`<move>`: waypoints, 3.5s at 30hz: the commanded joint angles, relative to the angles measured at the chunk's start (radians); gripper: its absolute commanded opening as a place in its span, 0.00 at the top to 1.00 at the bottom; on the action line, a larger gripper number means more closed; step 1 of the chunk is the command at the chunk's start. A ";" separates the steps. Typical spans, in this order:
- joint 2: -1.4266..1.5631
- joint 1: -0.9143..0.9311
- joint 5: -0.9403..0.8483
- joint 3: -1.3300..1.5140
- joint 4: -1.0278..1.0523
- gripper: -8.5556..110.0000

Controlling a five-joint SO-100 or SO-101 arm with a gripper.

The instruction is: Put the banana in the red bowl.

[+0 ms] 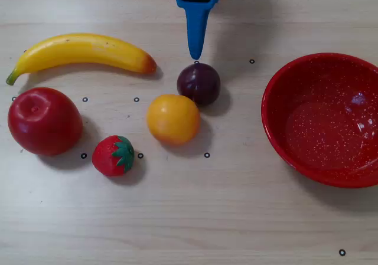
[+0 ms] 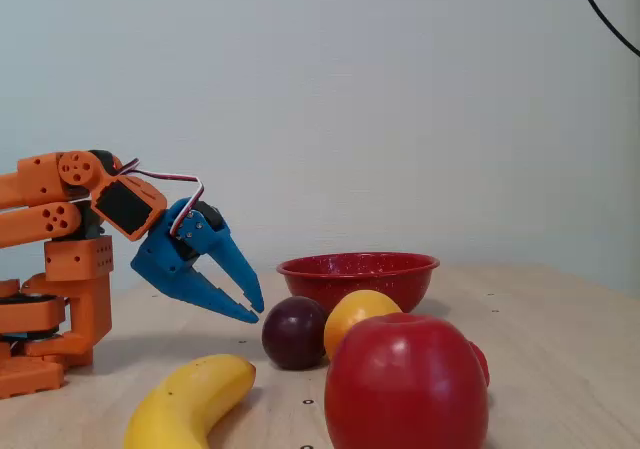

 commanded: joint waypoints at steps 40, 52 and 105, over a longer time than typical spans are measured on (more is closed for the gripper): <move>-0.468 -0.103 0.383 -0.489 0.195 0.93; -0.798 -0.281 0.626 -0.882 0.334 0.93; -1.807 -0.976 1.284 -1.566 0.508 0.39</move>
